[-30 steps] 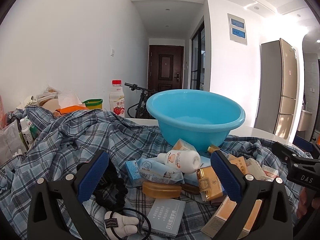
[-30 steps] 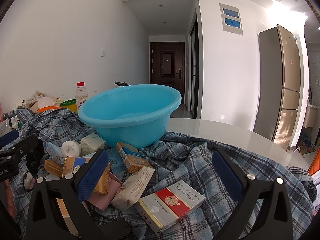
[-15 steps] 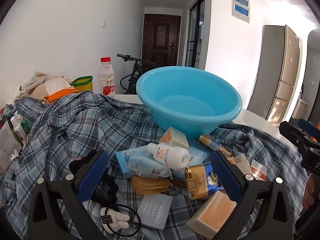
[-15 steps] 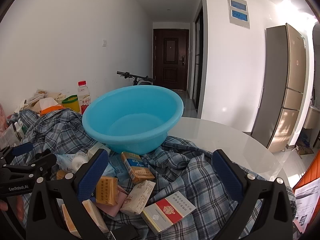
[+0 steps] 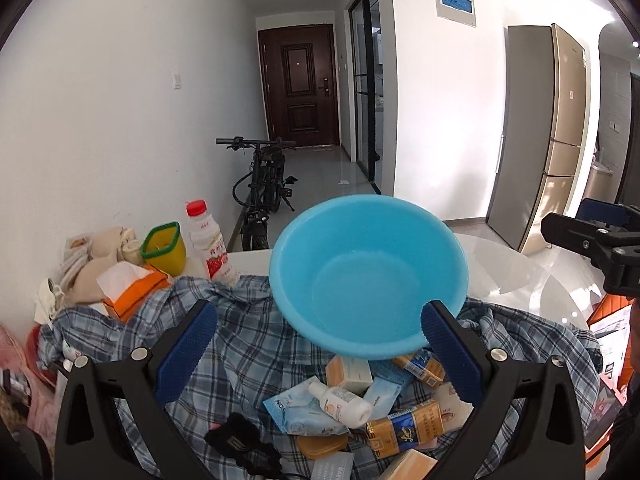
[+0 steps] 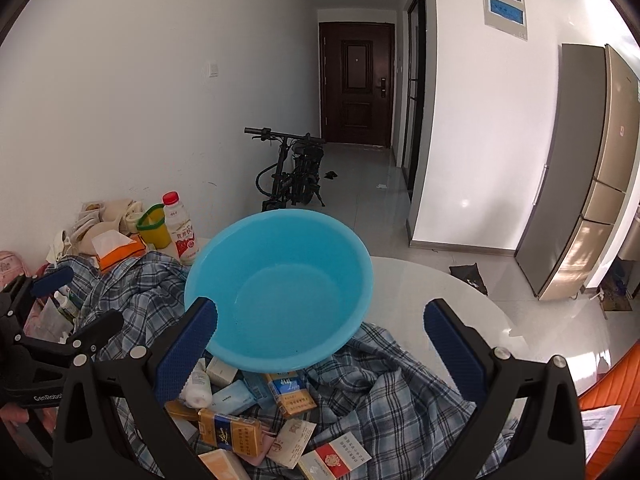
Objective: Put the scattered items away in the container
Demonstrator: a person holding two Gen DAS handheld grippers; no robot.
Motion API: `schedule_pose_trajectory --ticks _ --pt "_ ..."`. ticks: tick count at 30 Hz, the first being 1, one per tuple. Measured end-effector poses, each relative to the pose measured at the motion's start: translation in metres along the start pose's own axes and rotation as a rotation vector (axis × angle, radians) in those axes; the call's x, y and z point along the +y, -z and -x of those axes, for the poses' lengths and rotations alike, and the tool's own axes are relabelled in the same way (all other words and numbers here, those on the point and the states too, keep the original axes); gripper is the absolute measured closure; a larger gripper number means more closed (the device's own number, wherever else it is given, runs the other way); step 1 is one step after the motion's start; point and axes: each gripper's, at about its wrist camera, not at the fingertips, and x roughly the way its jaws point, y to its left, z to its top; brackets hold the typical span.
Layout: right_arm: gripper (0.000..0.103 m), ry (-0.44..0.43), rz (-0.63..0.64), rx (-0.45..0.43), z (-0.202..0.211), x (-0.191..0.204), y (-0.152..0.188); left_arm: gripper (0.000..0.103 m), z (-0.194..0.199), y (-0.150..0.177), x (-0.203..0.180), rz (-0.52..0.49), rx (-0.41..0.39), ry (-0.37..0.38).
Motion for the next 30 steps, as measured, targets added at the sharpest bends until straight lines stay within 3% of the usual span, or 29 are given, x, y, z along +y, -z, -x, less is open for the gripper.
schedule_pose_trajectory --ticks 7,14,17,24,30 --pt "0.000 -0.008 -0.016 0.018 -0.006 0.001 -0.033 0.000 0.028 -0.050 0.007 0.014 -0.085 -0.021" --pt "0.000 -0.012 -0.021 0.070 -0.016 -0.005 -0.037 0.000 0.028 -0.057 0.010 0.006 -0.082 -0.024" --pt "0.000 -0.032 -0.036 0.132 -0.029 -0.009 -0.035 0.000 0.015 -0.055 0.012 0.017 -0.023 -0.008" --pt "0.000 -0.116 0.002 0.402 -0.074 -0.005 0.003 0.000 -0.035 -0.025 0.010 0.039 0.254 0.122" --pt "0.000 -0.131 0.003 0.570 -0.089 -0.008 0.043 0.000 -0.058 0.014 -0.001 -0.082 0.339 0.049"
